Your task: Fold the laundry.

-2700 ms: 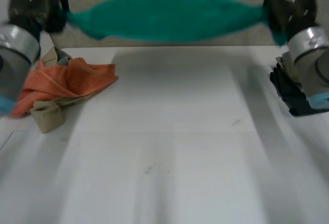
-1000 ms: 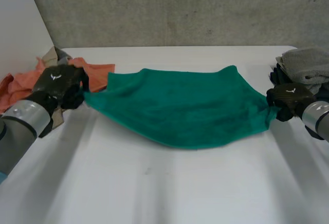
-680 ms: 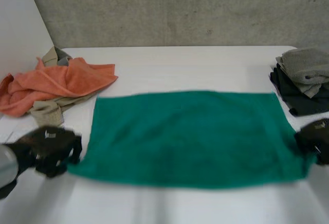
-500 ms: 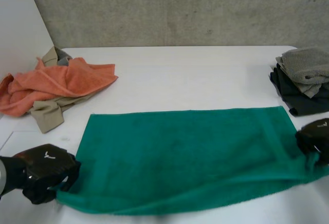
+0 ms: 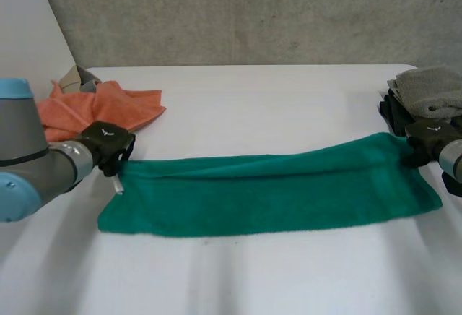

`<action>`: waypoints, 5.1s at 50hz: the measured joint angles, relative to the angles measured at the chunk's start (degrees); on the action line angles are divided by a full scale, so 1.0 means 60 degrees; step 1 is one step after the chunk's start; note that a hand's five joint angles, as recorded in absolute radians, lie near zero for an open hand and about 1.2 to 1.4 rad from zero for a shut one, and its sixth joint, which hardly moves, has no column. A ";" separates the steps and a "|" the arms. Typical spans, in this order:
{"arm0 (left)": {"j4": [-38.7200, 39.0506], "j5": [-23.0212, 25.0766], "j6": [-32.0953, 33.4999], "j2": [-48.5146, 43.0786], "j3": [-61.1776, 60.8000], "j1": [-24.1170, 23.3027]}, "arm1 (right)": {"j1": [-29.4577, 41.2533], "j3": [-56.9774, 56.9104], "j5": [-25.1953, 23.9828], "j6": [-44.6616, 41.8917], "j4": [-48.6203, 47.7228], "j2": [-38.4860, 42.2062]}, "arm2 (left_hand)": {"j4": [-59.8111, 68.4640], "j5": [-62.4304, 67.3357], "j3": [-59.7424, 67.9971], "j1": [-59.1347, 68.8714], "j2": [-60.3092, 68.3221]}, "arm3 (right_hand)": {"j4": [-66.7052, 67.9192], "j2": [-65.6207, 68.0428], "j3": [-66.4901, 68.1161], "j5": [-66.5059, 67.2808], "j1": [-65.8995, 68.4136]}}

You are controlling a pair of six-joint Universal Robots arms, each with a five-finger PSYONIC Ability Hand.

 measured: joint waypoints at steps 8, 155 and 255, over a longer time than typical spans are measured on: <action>0.0270 -0.0387 -0.0174 -0.0550 0.0726 -0.0317 | 0.0194 -0.0077 0.0348 -0.0051 -0.0483 0.0251 | -0.2224 -0.2055 -0.2144 -0.2273 -0.2412 | -0.3926 -0.3957 -0.3893 -0.3834 -0.3472; 0.2538 0.0199 -0.3504 0.4231 -0.4093 -0.2554 | 0.7515 0.2878 0.0291 -0.1481 -0.2115 -0.1767 | -0.9523 -0.9121 -0.9352 -0.9259 -0.9483 | -0.9440 -0.9244 -0.9385 -0.9153 -0.8617; -0.1025 0.3191 -0.4362 0.3753 -0.1030 -0.3502 | 0.7167 0.4106 0.1790 -0.1108 -0.7091 -0.1447 | -0.9523 -0.9120 -0.9370 -0.9570 -0.9577 | -0.0049 -0.0246 -0.0089 -0.0584 -0.0743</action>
